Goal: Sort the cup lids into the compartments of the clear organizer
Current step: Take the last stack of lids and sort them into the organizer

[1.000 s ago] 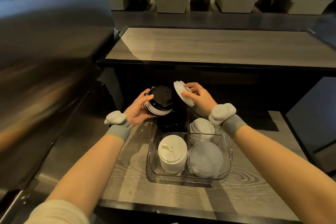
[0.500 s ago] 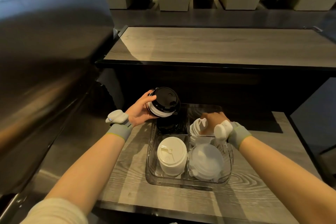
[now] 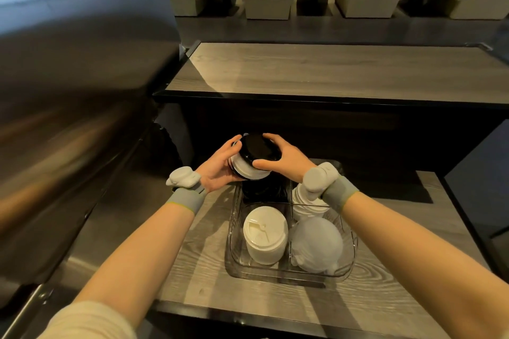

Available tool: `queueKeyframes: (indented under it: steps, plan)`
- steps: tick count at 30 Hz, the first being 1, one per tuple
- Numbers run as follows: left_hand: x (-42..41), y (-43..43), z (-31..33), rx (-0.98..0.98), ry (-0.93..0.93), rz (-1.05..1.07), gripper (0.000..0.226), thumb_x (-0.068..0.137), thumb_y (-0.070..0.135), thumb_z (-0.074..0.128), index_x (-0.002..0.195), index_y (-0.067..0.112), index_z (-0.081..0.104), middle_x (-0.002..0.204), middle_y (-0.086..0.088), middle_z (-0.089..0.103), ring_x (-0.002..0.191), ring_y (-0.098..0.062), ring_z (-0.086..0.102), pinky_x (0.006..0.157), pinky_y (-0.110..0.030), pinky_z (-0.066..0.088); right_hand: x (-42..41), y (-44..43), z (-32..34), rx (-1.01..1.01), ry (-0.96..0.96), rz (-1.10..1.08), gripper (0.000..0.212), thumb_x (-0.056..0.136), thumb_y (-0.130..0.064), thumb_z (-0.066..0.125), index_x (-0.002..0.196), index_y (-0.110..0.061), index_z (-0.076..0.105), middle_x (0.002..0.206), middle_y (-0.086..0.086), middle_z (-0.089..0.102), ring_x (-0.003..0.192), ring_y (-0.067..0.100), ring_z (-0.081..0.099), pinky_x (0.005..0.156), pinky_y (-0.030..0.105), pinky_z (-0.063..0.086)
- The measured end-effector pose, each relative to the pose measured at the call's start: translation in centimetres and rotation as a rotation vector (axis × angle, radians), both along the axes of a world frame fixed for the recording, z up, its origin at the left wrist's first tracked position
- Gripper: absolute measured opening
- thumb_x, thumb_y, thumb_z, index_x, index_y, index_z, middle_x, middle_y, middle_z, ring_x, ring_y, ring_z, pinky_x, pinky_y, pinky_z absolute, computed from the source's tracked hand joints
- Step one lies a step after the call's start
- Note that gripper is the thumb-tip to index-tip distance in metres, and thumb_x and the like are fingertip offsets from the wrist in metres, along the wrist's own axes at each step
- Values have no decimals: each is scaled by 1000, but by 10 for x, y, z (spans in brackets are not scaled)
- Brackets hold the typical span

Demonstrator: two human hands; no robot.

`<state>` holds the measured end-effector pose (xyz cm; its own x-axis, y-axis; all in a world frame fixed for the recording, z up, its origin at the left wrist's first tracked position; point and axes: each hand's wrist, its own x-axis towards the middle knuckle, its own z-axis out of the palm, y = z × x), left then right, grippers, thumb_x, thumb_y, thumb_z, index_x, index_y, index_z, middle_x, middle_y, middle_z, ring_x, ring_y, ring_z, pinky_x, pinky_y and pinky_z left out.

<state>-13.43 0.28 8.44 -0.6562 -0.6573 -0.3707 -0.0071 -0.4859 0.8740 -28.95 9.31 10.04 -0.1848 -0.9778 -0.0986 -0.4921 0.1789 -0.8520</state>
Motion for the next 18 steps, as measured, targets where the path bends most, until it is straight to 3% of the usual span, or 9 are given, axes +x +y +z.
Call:
queueKeyframes:
  steps: [5,9,11,13,16,18]
  plan:
    - [7,-8,-5,-42,16,14,54,94,16,47,145,28,32,133,-5,49,114,-26,53,84,-45,51,-1,1,1,55,-253,-16,71,88,-31,59,147,-21,21,152,6,31,138,24,32,105,28,29]
    - [12,-11,-7,-7,22,68,55,91,8,47,142,25,37,126,-5,48,108,-26,52,79,-41,51,0,1,2,45,-355,-122,61,90,-33,53,144,-19,29,147,9,37,136,27,35,100,29,29]
    - [17,-16,-7,25,38,131,51,91,6,45,139,24,40,129,-8,46,104,-26,53,75,-39,51,-7,3,0,53,-252,-170,66,86,-35,60,143,-21,30,147,8,36,133,27,38,101,29,33]
    - [25,-24,-8,68,75,210,43,90,6,44,129,24,45,127,-9,48,99,-25,55,70,-38,53,-11,5,-1,141,-9,-161,75,79,-38,67,142,-24,29,144,11,33,130,31,38,106,37,36]
    - [33,-31,-8,109,132,326,30,91,6,43,111,25,53,112,-7,56,93,-23,58,67,-35,55,-3,7,-5,234,426,-47,82,75,-41,71,142,-20,29,140,11,37,131,31,31,108,41,29]
    - [36,-31,-6,109,137,334,26,91,6,42,100,27,56,106,-6,57,91,-23,58,71,-36,53,6,4,-14,228,584,45,87,72,-45,72,142,-18,29,140,9,39,132,29,29,109,39,25]
